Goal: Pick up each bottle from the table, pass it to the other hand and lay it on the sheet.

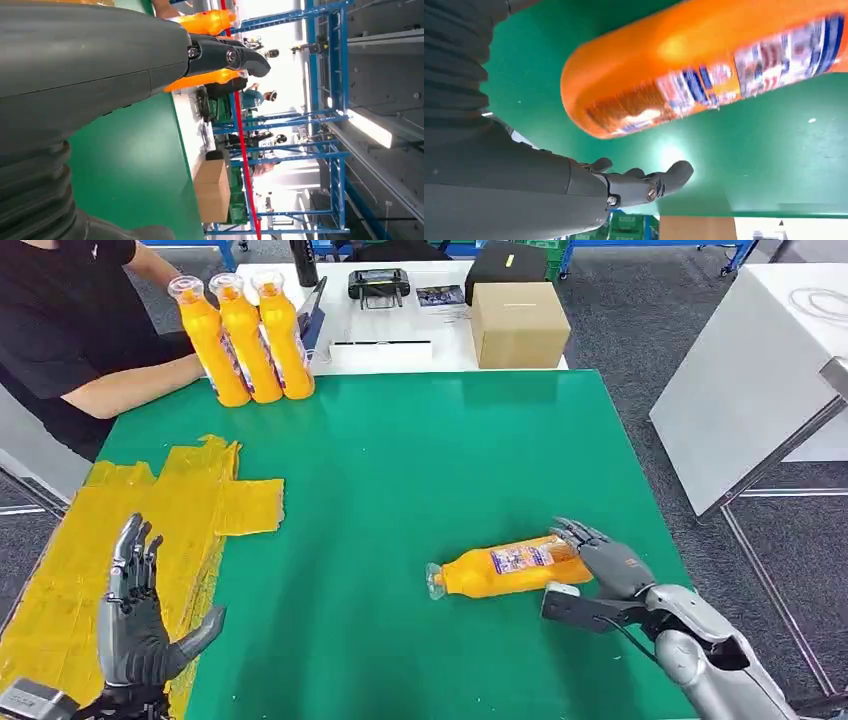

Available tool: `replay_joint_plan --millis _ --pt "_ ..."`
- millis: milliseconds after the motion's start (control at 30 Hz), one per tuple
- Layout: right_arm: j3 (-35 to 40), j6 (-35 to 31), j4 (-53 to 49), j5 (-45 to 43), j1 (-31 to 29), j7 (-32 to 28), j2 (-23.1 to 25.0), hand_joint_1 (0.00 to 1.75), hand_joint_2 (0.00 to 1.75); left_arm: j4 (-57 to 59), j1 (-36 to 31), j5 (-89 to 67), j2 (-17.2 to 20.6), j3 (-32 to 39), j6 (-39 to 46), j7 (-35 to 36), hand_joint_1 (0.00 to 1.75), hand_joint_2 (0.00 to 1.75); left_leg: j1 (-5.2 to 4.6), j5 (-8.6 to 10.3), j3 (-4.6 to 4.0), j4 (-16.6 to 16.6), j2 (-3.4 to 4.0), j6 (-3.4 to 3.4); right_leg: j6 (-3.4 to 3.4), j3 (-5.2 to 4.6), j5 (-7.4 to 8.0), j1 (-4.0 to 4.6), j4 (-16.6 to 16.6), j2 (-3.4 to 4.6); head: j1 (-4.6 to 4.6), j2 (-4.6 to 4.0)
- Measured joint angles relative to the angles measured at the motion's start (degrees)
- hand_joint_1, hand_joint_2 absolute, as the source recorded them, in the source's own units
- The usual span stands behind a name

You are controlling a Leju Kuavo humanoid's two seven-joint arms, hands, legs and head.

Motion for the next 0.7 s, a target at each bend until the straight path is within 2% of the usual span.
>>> replay_joint_plan --millis 300,700 --pt "0.83 0.35 -1.69 -0.86 -0.15 0.22 -2.58 0.00 1.75 0.02 0.12 0.00 0.00 0.07 -0.02 0.00 0.00 1.75 0.00 0.00 0.00 0.00 0.01 0.00 0.00 -0.01 0.00 0.01 0.00 0.00 0.00 0.00" --pt "0.92 0.37 -2.12 -0.88 -0.18 0.22 -3.15 0.00 1.75 0.02 0.16 0.00 0.00 0.22 -0.04 0.00 0.00 1.75 0.01 0.00 0.00 0.00 0.01 0.00 0.00 -0.01 0.00 0.01 0.00 0.00 0.00 0.00"
